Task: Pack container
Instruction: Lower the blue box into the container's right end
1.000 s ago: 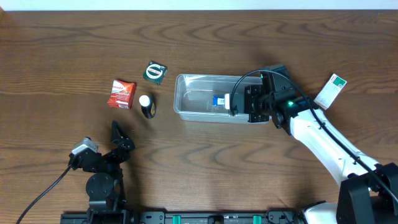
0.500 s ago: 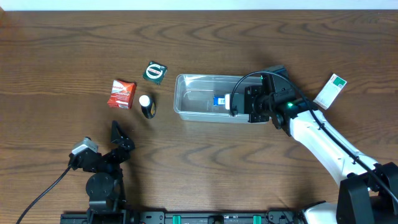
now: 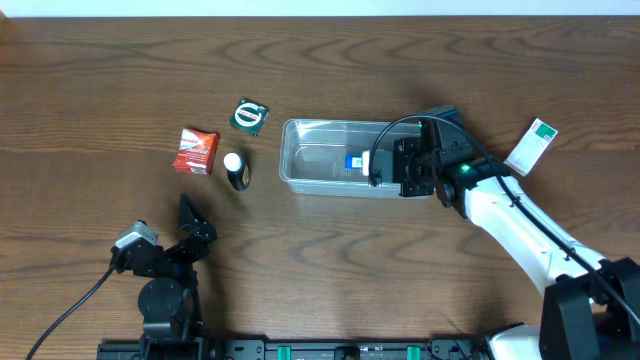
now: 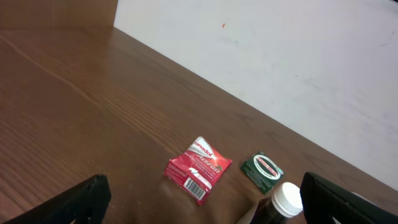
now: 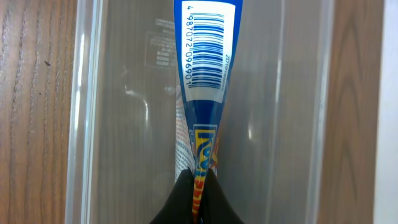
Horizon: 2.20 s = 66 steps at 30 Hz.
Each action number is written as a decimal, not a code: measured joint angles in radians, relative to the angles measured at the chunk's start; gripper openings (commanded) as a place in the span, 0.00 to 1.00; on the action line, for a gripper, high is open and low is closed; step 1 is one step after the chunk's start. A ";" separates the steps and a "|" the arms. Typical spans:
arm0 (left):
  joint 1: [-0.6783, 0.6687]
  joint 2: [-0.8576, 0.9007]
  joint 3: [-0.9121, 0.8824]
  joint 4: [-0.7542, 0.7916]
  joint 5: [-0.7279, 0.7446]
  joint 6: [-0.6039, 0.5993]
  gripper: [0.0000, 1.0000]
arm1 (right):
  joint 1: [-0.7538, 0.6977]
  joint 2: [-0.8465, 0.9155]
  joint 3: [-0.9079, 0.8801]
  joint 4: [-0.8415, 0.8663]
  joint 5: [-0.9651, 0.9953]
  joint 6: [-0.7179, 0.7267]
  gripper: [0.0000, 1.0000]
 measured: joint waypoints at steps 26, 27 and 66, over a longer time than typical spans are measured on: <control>0.000 0.000 0.000 0.000 0.000 0.000 0.98 | 0.000 0.041 0.000 0.026 0.000 -0.015 0.27; 0.000 0.000 0.000 0.000 0.000 0.000 0.98 | 0.000 0.041 0.000 0.027 0.000 -0.015 0.28; 0.000 0.000 0.000 0.000 0.000 0.000 0.98 | 0.000 -0.238 0.000 -0.005 -0.132 0.174 0.41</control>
